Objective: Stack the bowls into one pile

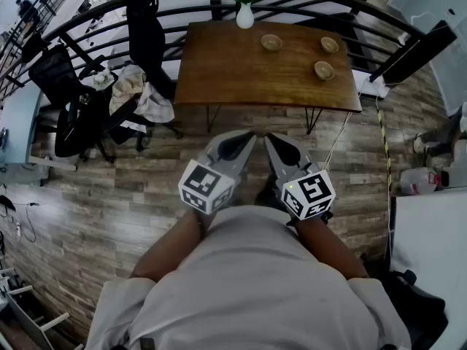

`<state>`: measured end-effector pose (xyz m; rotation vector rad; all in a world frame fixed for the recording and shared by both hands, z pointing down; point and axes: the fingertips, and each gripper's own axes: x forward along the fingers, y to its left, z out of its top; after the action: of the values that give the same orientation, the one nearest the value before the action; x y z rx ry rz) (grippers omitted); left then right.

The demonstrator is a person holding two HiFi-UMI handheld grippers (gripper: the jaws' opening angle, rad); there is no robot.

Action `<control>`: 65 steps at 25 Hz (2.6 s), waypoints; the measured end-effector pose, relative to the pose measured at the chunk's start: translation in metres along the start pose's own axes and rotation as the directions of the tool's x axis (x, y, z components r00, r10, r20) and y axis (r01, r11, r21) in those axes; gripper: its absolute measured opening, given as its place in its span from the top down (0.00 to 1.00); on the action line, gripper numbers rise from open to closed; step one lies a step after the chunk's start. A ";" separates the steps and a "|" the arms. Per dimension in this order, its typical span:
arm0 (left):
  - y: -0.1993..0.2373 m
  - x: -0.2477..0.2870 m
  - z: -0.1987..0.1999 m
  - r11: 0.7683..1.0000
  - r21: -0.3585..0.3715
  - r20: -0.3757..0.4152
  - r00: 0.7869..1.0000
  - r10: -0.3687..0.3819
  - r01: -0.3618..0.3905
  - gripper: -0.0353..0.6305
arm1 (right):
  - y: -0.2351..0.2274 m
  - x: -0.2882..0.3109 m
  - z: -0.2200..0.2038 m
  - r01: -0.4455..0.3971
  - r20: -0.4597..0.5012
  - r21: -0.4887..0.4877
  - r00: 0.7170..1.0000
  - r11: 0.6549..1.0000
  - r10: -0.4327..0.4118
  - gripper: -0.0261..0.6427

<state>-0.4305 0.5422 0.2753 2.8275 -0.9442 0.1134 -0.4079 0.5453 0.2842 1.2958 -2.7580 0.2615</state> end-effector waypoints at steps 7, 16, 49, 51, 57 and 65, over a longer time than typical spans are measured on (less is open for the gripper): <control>-0.002 0.010 -0.002 1.000 -0.009 -0.010 1.000 -0.005 0.005 0.94 | -0.021 -0.004 0.000 0.013 0.001 0.006 1.000 1.000 -0.013 0.95; -0.001 0.031 -0.008 1.000 -0.015 -0.026 1.000 -0.013 0.013 0.94 | -0.037 0.000 -0.009 -0.009 -0.018 0.026 1.000 1.000 0.009 0.95; 0.085 0.331 0.029 0.997 -0.032 -0.031 0.997 0.070 -0.071 0.94 | -0.353 0.034 0.016 -0.057 -0.053 0.073 0.997 0.996 0.061 0.95; 0.094 0.338 0.028 0.997 -0.041 -0.033 0.997 0.068 -0.069 0.94 | -0.360 0.040 0.016 -0.050 -0.058 0.075 0.997 0.996 0.055 0.95; 0.119 0.358 0.026 0.998 -0.057 -0.032 0.999 0.033 -0.034 0.94 | -0.375 0.066 0.013 -0.037 -0.079 0.069 0.996 0.997 0.043 0.95; 0.191 0.369 0.035 0.997 -0.082 -0.022 1.000 -0.010 0.009 0.94 | -0.385 0.142 0.025 -0.015 -0.087 0.062 0.996 0.998 0.020 0.95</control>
<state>-0.2501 0.1677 0.3099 2.7502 -0.9093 0.1025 -0.2023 0.1915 0.3269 1.2423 -2.7093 0.3974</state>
